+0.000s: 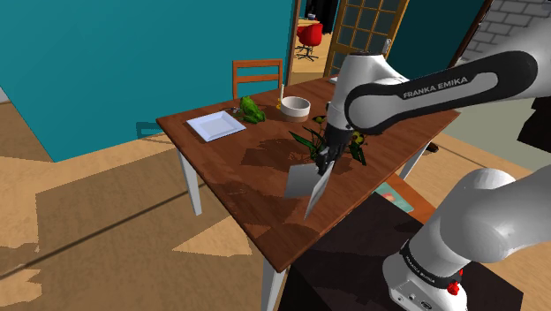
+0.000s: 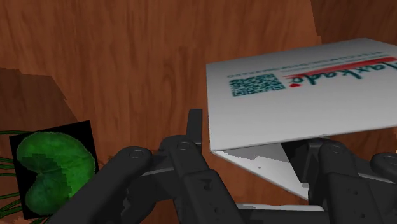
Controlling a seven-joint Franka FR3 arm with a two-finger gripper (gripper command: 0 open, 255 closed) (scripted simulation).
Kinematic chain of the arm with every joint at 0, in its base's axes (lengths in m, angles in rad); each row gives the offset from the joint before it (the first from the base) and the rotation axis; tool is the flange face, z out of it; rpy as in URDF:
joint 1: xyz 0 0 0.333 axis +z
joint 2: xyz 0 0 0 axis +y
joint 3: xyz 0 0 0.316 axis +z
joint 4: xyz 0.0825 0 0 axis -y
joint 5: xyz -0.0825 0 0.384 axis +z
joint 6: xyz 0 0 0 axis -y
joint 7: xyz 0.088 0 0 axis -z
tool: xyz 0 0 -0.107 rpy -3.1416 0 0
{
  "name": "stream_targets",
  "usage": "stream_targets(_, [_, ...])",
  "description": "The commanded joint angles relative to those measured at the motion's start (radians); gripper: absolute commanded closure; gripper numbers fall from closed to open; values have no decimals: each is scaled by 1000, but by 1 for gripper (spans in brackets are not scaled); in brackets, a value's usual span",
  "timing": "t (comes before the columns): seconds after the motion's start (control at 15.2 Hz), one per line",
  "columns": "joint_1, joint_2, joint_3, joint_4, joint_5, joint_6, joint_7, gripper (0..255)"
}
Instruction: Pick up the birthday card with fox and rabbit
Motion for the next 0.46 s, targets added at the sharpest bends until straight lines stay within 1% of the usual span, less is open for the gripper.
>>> stream_targets(0.0, [-1, -16, -1, 18, -2, -35, 1, 255])
stream_targets(0.26, [-2, -46, -4, 55, -5, -101, 3, 255])
stream_targets(0.4, [-2, -47, -4, 56, -5, -103, 3, 255])
